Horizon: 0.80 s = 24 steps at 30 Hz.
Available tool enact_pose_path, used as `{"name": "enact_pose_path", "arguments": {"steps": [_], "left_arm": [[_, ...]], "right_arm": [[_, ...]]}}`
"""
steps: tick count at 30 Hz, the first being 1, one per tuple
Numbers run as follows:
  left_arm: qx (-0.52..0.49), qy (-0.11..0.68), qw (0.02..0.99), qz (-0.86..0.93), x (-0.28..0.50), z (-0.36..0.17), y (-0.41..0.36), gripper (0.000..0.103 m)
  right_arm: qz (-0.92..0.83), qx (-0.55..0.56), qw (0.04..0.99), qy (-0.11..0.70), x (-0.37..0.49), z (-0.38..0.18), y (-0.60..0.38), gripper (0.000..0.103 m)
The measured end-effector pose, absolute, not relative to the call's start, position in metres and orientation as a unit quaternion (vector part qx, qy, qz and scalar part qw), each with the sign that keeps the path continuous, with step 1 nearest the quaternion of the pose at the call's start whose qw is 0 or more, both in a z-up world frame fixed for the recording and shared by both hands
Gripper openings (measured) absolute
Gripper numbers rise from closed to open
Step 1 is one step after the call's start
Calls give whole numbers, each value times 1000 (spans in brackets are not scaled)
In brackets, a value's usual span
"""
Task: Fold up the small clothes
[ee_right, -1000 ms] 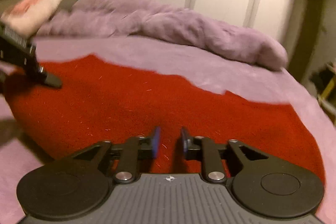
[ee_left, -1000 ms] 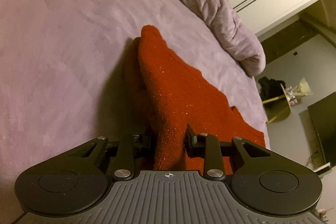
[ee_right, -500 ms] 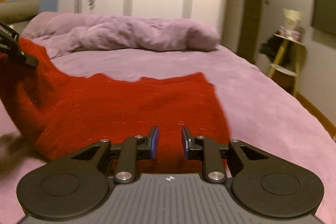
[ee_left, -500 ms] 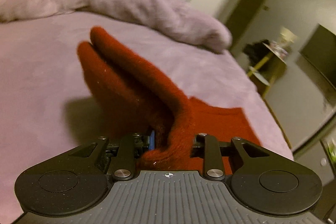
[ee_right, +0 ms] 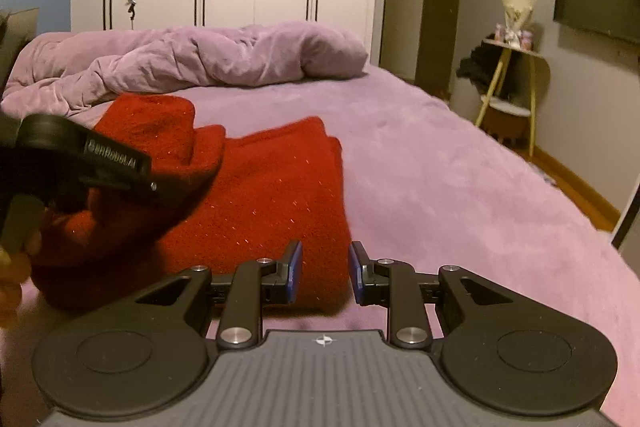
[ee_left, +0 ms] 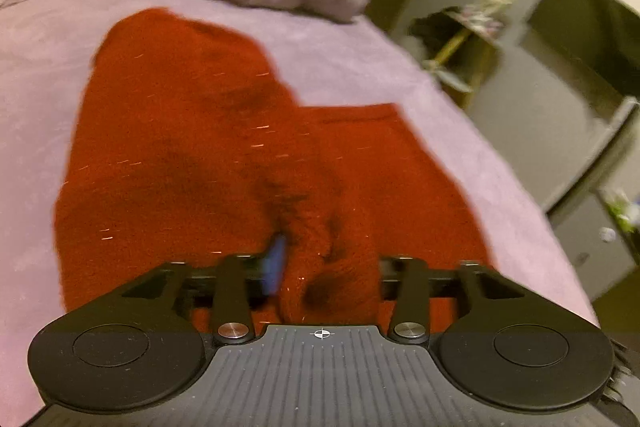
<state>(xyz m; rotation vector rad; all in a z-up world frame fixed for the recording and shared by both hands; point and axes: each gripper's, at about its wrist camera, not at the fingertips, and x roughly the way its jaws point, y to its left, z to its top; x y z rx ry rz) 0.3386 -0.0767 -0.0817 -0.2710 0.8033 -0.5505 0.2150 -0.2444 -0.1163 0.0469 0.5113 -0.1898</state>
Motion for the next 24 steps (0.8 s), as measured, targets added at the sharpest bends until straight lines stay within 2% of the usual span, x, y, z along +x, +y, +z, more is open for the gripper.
{"name": "enact_pose_path", "arguments": {"steps": [1, 2, 6, 11, 15, 16, 19, 21, 24], "left_arm": [[-148, 382, 866, -288, 335, -78, -72, 91], [-169, 380, 858, -300, 332, -73, -65, 93], [-219, 381, 850, -289, 315, -55, -33, 92], [-248, 334, 879, -233, 285, -41, 32, 93], [-241, 385, 880, -140, 303, -63, 62, 91], [-234, 398, 877, -134, 307, -70, 63, 91], [-210, 440, 862, -137, 312, -91, 57, 90], [-213, 444, 860, -138, 317, -100, 56, 91], [-206, 449, 858, -142, 318, -103, 52, 91]], "right_arm": [[-90, 28, 963, 254, 215, -116, -246, 25], [-87, 33, 963, 253, 215, -116, -246, 26], [-78, 37, 963, 255, 216, -114, -244, 28], [-42, 37, 967, 249, 225, -100, -234, 29], [30, 89, 960, 263, 253, -87, -228, 46], [49, 117, 955, 268, 262, -83, -231, 55], [94, 204, 929, 292, 299, -79, -244, 74], [123, 234, 907, 327, 328, -86, -248, 80], [146, 260, 872, 388, 371, -106, -246, 80]]}}
